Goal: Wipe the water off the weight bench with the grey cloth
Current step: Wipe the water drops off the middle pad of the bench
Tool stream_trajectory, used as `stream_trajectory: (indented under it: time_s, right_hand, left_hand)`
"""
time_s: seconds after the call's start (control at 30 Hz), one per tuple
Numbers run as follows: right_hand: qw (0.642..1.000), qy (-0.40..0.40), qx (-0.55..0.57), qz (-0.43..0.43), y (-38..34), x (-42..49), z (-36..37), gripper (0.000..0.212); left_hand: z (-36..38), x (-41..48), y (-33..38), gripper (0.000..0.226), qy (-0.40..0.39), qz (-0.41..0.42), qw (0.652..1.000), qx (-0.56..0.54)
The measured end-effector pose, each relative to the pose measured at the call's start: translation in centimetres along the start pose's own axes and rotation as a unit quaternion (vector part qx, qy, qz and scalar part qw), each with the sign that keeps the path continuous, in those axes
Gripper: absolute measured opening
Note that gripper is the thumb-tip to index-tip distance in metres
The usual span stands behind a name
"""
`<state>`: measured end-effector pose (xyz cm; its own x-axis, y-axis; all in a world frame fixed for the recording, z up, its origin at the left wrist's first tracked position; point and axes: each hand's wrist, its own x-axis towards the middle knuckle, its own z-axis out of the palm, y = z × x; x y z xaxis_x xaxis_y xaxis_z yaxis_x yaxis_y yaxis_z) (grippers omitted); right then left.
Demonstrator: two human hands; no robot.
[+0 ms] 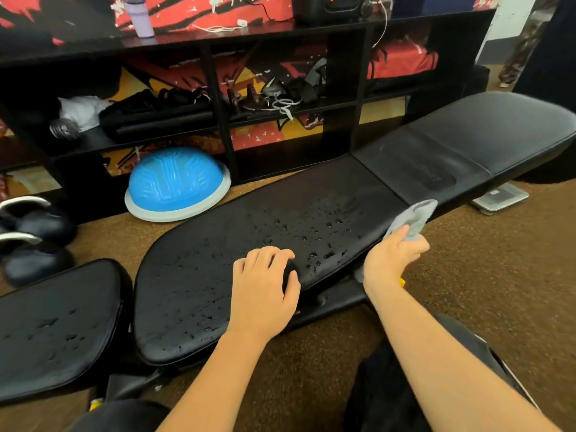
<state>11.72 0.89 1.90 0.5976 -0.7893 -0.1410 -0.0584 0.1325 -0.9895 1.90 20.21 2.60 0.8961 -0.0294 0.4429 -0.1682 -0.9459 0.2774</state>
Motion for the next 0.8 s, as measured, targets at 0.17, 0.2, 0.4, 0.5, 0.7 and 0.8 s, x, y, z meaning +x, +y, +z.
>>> stream_trajectory:
  time_s: [0.17, 0.2, 0.4, 0.5, 0.7, 0.8]
  right_hand:
    - [0.996, -0.077, 0.011, 0.031, 5.5, -9.6, -0.4, 0.032]
    - [0.993, -0.11, 0.0, 0.04, 5.8, -11.0, -0.9, 0.028]
    - [0.996, -0.04, 0.016, 0.082, 1.5, -5.0, 0.0, 0.037]
    - [0.99, -0.06, 0.032, 0.127, 1.3, -7.2, -0.4, 0.037]
    - [0.941, -0.196, 0.041, 0.271, 3.9, -14.9, -2.2, 0.015]
    - [0.96, -0.112, 0.047, 0.253, 2.7, -10.8, -1.3, 0.039]
  left_hand:
    - [-0.8, 0.2, -0.4, 0.027, -0.017, -0.031, 0.999, -0.007]
    - [-0.9, 0.2, -0.4, 0.027, -0.026, -0.032, 0.999, -0.006]
    - [-2.7, -0.9, -1.5, 0.026, -0.077, -0.023, 0.997, -0.004]
    - [-3.4, -1.3, -2.2, 0.025, -0.074, -0.036, 0.997, -0.011]
    - [-2.8, -1.4, -2.2, 0.024, -0.077, -0.044, 0.996, -0.008]
    - [-2.7, -1.7, -2.2, 0.026, -0.086, -0.041, 0.995, -0.011]
